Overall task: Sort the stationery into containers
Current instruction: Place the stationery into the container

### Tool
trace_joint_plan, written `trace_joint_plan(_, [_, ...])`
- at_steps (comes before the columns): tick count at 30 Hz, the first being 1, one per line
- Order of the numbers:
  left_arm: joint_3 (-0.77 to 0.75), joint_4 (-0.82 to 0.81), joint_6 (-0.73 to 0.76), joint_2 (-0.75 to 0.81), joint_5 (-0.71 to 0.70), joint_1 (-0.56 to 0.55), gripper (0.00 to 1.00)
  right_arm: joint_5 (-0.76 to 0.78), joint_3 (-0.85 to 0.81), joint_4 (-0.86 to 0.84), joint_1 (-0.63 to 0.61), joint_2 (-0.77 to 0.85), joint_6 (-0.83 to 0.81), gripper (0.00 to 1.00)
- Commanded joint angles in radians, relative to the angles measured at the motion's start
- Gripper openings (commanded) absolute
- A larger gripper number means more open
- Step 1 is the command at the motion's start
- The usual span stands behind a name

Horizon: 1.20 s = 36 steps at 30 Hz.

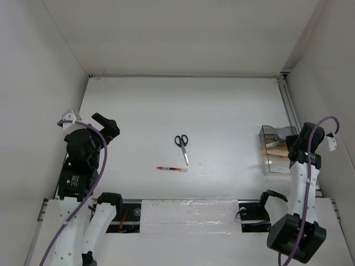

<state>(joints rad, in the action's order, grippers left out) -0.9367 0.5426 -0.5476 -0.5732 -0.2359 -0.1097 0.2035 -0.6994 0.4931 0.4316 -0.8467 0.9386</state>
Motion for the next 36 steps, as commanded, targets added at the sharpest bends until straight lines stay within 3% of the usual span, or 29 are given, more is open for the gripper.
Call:
trace_joint_plan(1, [0.004, -0.021, 0.002, -0.013, 0.018, 0.001, 1.0, 0.103, 0.005, -0.01, 0.004, 0.029, 0.068, 0.0])
trace_joint_plan(11, [0.004, -0.03, 0.002, -0.031, 0.018, 0.001, 1.0, 0.172, 0.024, -0.028, 0.004, -0.11, 0.098, 0.0])
trace_joint_plan(28, [0.004, -0.03, 0.002, -0.04, 0.018, 0.001, 1.0, 0.177, 0.091, -0.14, 0.042, -0.176, 0.066, 0.0])
trace_joint_plan(29, [0.004, -0.03, 0.002, -0.04, 0.018, 0.001, 1.0, 0.177, 0.09, -0.152, 0.042, -0.193, 0.066, 0.01])
trace_joint_plan(30, [0.004, -0.03, 0.002, -0.04, 0.018, 0.001, 1.0, 0.177, 0.09, -0.153, 0.042, -0.206, 0.066, 0.08])
trace_joint_plan(32, [0.004, -0.03, 0.002, -0.05, 0.018, 0.001, 1.0, 0.177, 0.09, -0.162, 0.042, -0.215, 0.055, 0.08])
trace_joint_plan(36, [0.004, -0.03, 0.002, -0.05, 0.018, 0.001, 1.0, 0.154, 0.09, -0.183, 0.042, -0.215, 0.045, 0.25])
